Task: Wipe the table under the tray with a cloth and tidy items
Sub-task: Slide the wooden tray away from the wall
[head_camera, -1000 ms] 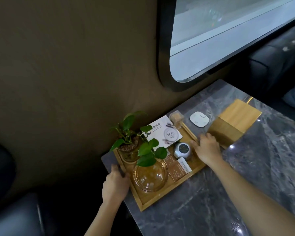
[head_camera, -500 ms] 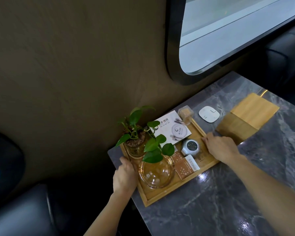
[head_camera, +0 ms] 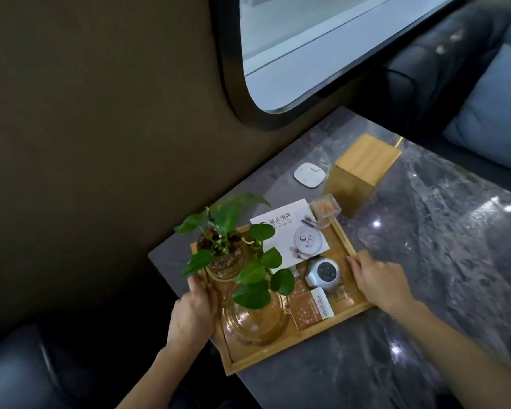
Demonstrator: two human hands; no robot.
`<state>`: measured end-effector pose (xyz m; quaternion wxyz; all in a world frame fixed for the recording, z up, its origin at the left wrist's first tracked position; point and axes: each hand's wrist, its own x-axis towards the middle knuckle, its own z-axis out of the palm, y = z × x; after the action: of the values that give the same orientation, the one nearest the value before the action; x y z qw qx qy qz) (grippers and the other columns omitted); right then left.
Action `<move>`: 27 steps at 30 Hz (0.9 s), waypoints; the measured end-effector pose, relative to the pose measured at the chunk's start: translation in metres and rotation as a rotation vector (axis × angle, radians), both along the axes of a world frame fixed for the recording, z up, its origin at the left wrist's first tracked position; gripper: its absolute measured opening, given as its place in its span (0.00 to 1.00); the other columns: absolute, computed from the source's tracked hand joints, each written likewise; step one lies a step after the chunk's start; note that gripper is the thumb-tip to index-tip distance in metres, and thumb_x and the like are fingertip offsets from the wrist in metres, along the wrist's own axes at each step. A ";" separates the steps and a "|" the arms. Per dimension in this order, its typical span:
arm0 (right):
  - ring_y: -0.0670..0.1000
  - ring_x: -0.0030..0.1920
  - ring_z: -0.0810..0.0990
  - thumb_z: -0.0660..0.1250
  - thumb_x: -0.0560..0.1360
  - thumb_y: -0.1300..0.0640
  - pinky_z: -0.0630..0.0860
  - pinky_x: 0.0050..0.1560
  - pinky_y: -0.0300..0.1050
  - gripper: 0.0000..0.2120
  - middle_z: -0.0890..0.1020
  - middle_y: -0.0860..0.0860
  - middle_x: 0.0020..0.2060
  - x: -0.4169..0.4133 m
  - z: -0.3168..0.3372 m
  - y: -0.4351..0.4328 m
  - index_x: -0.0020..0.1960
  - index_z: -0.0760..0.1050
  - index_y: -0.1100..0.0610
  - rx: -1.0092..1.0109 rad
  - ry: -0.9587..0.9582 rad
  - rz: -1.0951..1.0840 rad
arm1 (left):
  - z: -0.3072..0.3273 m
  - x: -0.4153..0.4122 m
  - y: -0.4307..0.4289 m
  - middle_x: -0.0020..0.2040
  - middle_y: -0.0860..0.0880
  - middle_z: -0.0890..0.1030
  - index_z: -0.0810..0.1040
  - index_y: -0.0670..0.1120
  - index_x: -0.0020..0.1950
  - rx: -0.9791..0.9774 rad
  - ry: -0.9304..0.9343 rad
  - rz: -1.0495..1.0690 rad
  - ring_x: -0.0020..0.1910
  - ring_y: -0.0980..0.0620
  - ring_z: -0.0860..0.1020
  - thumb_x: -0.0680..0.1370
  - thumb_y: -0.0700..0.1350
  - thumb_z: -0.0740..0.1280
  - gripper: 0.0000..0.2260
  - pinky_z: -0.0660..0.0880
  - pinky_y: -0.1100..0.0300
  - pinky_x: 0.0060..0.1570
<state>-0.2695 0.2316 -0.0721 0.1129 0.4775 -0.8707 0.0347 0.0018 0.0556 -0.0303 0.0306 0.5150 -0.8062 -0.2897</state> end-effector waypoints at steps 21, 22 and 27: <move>0.61 0.39 0.82 0.52 0.79 0.48 0.77 0.40 0.51 0.17 0.84 0.58 0.38 -0.058 0.014 0.148 0.48 0.73 0.60 0.236 -0.198 -0.516 | -0.015 -0.133 0.077 0.61 0.40 0.71 0.67 0.38 0.62 -0.210 -0.340 -0.639 0.51 0.44 0.80 0.79 0.36 0.49 0.14 0.78 0.52 0.48; 0.61 0.39 0.83 0.51 0.79 0.48 0.77 0.40 0.51 0.17 0.85 0.58 0.39 -0.062 0.014 0.150 0.49 0.73 0.60 0.236 -0.205 -0.515 | -0.012 -0.140 0.079 0.60 0.40 0.71 0.69 0.38 0.61 -0.226 -0.338 -0.647 0.50 0.45 0.80 0.79 0.35 0.49 0.14 0.78 0.52 0.47; 0.61 0.43 0.82 0.50 0.79 0.48 0.76 0.43 0.52 0.18 0.85 0.59 0.42 -0.088 0.013 0.155 0.51 0.72 0.60 0.268 -0.213 -0.548 | -0.012 -0.169 0.085 0.59 0.38 0.73 0.67 0.35 0.62 -0.196 -0.318 -0.648 0.52 0.40 0.80 0.80 0.36 0.50 0.13 0.77 0.48 0.49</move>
<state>-0.3574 0.3870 -0.0593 -0.0374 0.2294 -0.9706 -0.0622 -0.1674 0.1402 -0.0425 -0.1393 0.2662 -0.9460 -0.1221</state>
